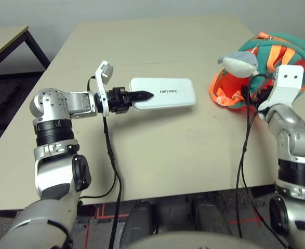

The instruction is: Put the pencil case into the backpack and zip it.

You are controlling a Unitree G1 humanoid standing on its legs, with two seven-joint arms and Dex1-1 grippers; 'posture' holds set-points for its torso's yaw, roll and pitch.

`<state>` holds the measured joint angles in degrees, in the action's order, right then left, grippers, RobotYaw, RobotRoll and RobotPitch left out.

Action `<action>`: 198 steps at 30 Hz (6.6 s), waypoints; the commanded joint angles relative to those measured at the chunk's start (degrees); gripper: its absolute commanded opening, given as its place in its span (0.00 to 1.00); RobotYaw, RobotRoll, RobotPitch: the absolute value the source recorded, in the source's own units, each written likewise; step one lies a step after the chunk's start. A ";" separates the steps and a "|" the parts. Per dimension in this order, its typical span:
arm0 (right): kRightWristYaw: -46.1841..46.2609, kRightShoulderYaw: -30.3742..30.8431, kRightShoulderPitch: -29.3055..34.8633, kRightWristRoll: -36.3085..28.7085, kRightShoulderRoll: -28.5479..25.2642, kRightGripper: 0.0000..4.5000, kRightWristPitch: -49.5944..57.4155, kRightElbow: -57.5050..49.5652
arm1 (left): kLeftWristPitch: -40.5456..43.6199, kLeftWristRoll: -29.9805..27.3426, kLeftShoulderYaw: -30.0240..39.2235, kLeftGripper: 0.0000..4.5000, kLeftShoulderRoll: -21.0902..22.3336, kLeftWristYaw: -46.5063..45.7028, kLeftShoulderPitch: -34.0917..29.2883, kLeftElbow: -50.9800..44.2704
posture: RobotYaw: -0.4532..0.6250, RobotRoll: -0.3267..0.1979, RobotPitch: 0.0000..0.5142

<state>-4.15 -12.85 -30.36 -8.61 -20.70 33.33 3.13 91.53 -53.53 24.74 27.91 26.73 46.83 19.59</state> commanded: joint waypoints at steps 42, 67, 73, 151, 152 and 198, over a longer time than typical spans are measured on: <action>-15.07 -31.71 16.31 -44.93 -16.59 0.02 56.46 -54.06 | -13.70 8.74 -11.26 0.31 4.87 16.19 13.17 8.40 | 0.20 0.62 0.07; -20.58 -15.45 34.96 -28.27 -21.58 0.02 21.94 -46.02 | -25.88 14.34 -33.94 0.31 11.40 41.28 24.41 -8.49 | 0.24 0.62 0.06; -20.21 -13.45 34.46 -26.67 -20.78 0.02 19.30 -44.80 | -26.12 15.08 -36.26 0.31 10.67 43.51 22.74 -10.61 | 0.23 0.62 0.04; -25.10 -3.17 22.88 -18.31 -20.56 0.02 10.82 -31.22 | -31.87 34.23 -36.93 0.00 -0.65 43.32 23.80 -4.18 | 0.29 0.62 0.06; -25.53 -2.93 22.49 -18.21 -21.01 0.02 10.89 -30.71 | -31.46 33.87 -37.42 0.00 -1.10 43.02 23.29 -5.32 | 0.30 0.62 0.07; -26.38 -2.95 21.23 -19.07 -22.29 0.02 14.73 -31.47 | -37.52 34.07 -40.99 0.00 -9.80 38.61 22.76 -5.57 | 0.30 0.62 0.19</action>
<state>-30.14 -16.76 -8.95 -27.28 -42.79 47.45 -28.84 53.25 -18.91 -15.66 18.07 65.58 70.49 15.46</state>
